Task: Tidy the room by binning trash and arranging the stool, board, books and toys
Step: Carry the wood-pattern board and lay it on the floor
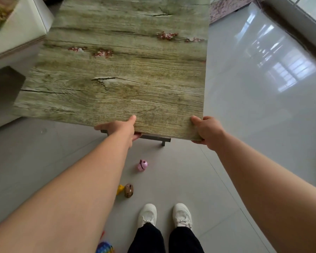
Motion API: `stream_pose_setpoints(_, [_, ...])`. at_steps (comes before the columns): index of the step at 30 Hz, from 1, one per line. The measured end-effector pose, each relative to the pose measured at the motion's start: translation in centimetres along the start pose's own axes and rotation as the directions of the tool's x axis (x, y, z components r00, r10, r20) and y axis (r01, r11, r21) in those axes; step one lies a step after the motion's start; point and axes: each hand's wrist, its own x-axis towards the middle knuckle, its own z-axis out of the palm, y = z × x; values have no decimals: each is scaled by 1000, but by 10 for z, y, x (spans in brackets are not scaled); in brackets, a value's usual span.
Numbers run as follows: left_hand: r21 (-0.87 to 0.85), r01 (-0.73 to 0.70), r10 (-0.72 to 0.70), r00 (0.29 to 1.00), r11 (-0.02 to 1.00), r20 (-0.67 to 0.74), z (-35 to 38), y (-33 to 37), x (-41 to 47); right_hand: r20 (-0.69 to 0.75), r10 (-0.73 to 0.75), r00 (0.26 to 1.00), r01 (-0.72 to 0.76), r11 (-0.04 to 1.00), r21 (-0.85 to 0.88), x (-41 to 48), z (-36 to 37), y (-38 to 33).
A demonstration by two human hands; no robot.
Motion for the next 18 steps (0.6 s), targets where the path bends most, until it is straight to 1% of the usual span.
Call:
stream_pose_setpoints(2, [-42, 41, -41, 999, 998, 18, -3, 0, 3, 7, -7, 1000, 7, 999, -39, 1, -2, -3])
stream_pose_setpoints(5, [-26, 56, -55, 997, 998, 56, -4, 2, 3, -13, -15, 1000, 14, 997, -75, -2, -7, 1])
stream_pose_setpoints(10, [85, -2, -7, 993, 996, 116, 3, -10, -7, -67, -29, 997, 19, 989, -144, -15, -28, 20])
stream_pose_setpoints(14, [181, -101, 61, 975, 978, 213, 20, -29, -33, -107, -32, 994, 21, 994, -108, -24, -60, 34])
stream_pose_setpoints(16, [177, -84, 47, 979, 981, 201, 32, -34, -50, -128, -20, 992, 7, 995, -101, -28, -78, 39])
stream_pose_setpoints(18, [137, -41, 20, 988, 990, 154, 45, -39, -72, -146, -20, 989, 6, 996, -92, -32, -98, 45])
